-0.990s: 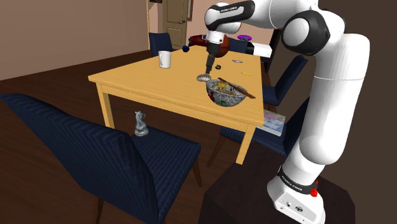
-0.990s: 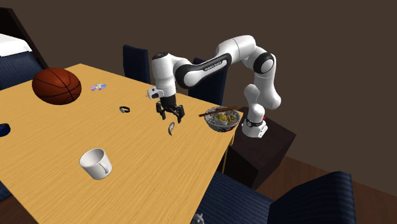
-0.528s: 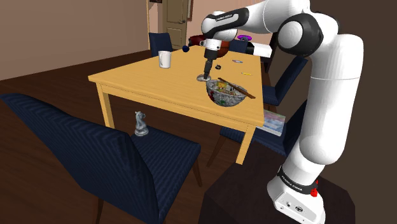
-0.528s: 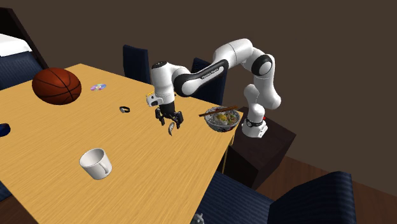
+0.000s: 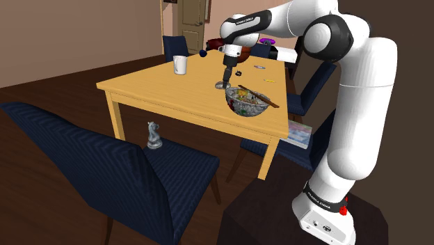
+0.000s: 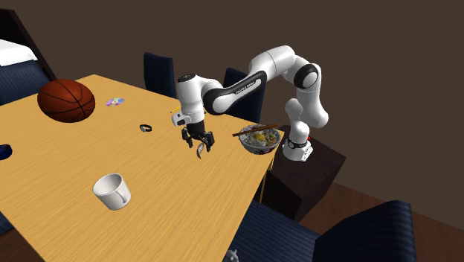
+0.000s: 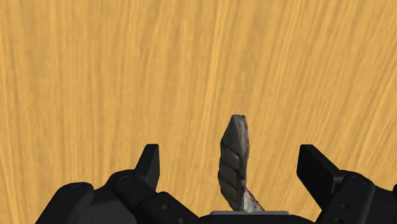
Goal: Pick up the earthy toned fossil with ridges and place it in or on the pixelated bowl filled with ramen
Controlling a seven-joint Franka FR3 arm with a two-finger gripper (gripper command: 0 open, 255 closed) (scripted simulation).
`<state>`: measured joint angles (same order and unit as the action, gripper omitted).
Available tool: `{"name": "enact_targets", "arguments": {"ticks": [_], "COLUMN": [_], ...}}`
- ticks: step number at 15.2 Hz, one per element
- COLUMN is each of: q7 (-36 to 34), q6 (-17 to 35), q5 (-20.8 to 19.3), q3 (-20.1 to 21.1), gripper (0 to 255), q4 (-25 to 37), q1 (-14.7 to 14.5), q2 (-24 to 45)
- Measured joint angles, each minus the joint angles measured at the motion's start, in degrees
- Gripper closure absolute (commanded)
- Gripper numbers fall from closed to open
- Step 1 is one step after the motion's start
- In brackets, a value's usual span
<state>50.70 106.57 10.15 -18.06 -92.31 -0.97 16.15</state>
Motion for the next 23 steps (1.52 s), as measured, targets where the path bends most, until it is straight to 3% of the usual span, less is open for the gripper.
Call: {"name": "enact_targets", "arguments": {"ticks": [11, 23], "q7": [0.0, -0.9], "q6": [-0.3, -9.3], "q5": [0.0, -0.3], "q3": [0.0, -0.3], "gripper": [255, 255], "q4": [0.3, 9.3], "q1": [0.0, 0.5], "q2": [0.0, 0.0]}}
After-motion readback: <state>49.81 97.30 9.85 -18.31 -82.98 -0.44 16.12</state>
